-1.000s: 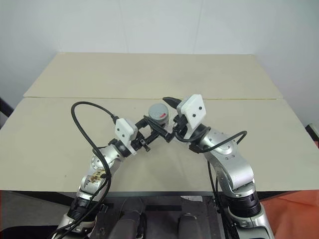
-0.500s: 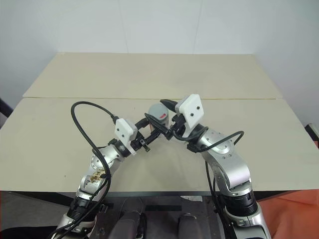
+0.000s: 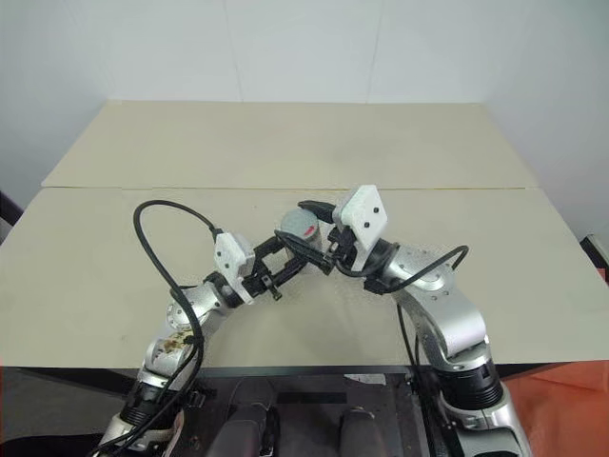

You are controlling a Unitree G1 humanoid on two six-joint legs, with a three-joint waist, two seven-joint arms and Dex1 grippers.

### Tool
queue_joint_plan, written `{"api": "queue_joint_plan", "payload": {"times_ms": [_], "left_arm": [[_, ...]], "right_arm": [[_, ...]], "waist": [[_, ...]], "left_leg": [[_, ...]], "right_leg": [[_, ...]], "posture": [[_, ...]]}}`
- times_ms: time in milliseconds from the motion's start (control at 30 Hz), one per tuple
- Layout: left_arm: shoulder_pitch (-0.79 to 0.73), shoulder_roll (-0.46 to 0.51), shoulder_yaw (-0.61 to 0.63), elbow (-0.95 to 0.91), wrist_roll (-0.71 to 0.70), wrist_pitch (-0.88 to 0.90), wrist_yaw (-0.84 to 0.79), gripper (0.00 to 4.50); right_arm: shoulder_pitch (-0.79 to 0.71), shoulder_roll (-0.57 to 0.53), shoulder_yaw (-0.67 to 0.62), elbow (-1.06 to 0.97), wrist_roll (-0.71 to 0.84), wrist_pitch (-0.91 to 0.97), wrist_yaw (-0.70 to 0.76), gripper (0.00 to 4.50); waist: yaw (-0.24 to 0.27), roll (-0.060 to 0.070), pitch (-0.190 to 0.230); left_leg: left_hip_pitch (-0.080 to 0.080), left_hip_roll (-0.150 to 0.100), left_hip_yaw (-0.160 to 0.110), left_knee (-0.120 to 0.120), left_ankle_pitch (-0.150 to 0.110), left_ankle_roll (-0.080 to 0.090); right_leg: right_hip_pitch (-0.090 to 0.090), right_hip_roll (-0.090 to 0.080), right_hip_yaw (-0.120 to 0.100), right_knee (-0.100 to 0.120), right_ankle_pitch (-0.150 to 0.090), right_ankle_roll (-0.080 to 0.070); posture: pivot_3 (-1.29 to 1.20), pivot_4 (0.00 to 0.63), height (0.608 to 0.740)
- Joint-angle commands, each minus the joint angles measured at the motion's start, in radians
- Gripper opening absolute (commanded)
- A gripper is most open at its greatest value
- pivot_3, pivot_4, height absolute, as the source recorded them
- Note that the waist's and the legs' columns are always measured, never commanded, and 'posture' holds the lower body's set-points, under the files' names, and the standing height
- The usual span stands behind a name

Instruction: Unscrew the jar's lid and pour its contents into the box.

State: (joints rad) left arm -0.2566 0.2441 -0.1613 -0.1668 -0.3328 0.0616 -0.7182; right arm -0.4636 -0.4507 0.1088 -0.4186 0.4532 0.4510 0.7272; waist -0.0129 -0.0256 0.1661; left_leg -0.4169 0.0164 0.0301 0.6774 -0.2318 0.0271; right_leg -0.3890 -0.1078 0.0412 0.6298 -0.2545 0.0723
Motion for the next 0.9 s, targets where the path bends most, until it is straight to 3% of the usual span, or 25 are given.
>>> {"api": "queue_joint_plan", "payload": {"times_ms": [33, 167, 367, 633, 800, 900], "left_arm": [[-0.006, 0.04, 0.003, -0.101, -0.105, 0.029, -0.111, 1.87], [-0.016, 0.09, 0.001, -0.102, -0.126, 0.037, -0.191, 1.87], [-0.043, 0.119, -0.002, -0.086, -0.13, 0.026, -0.267, 1.87], [-0.044, 0.102, -0.008, -0.088, -0.114, 0.017, -0.267, 1.87], [-0.037, 0.09, -0.012, -0.086, -0.103, 0.011, -0.257, 1.87], [-0.033, 0.08, -0.012, -0.08, -0.094, 0.006, -0.249, 1.87]], "right_arm": [[-0.047, -0.059, -0.011, 0.044, 0.078, -0.009, 0.177, 2.77], [-0.116, -0.133, 0.026, 0.148, 0.115, -0.026, 0.404, 2.77], [-0.266, -0.113, 0.069, 0.415, 0.099, -0.136, 0.696, 2.77], [-0.348, -0.058, 0.075, 0.596, 0.085, -0.248, 0.872, 2.77], [-0.356, -0.061, 0.066, 0.619, 0.086, -0.239, 0.878, 4.31], [-0.339, -0.062, 0.04, 0.593, 0.088, -0.258, 0.858, 4.42]], "waist": [[0.0, 0.0, 0.0], [0.0, 0.0, 0.0], [0.0, 0.0, 0.0], [0.001, 0.0, 0.0], [0.003, 0.0, 0.0], [0.001, 0.0, 0.0]], "left_leg": [[0.0, 0.0, 0.0, 0.0, 0.0, 0.0], [0.0, 0.0, 0.0, 0.0, 0.0, 0.0], [0.001, 0.0, 0.0, 0.0, 0.0, 0.0], [0.0, 0.0, 0.0, 0.0, 0.0, 0.0], [0.0, 0.0, 0.0, 0.0, 0.0, 0.0], [0.0, 0.0, 0.0, 0.0, 0.0, 0.0]], "right_leg": [[0.0, 0.0, 0.0, 0.0, 0.0, 0.0], [0.0, 0.0, 0.0, 0.0, 0.0, 0.0], [0.0, 0.0, 0.0, 0.0, 0.0, 0.0], [0.0, 0.0, 0.0, 0.0, 0.0, 0.0], [0.0, 0.0, 0.0, 0.0, 0.0, 0.0], [0.0, 0.0, 0.0, 0.0, 0.0, 0.0]], "posture": [[0.0, 0.15, 0.74], [0.0, 0.15, 0.74], [0.0, 0.15, 0.74], [0.0, 0.15, 0.74], [0.0, 0.15, 0.74], [0.0, 0.15, 0.74]]}}
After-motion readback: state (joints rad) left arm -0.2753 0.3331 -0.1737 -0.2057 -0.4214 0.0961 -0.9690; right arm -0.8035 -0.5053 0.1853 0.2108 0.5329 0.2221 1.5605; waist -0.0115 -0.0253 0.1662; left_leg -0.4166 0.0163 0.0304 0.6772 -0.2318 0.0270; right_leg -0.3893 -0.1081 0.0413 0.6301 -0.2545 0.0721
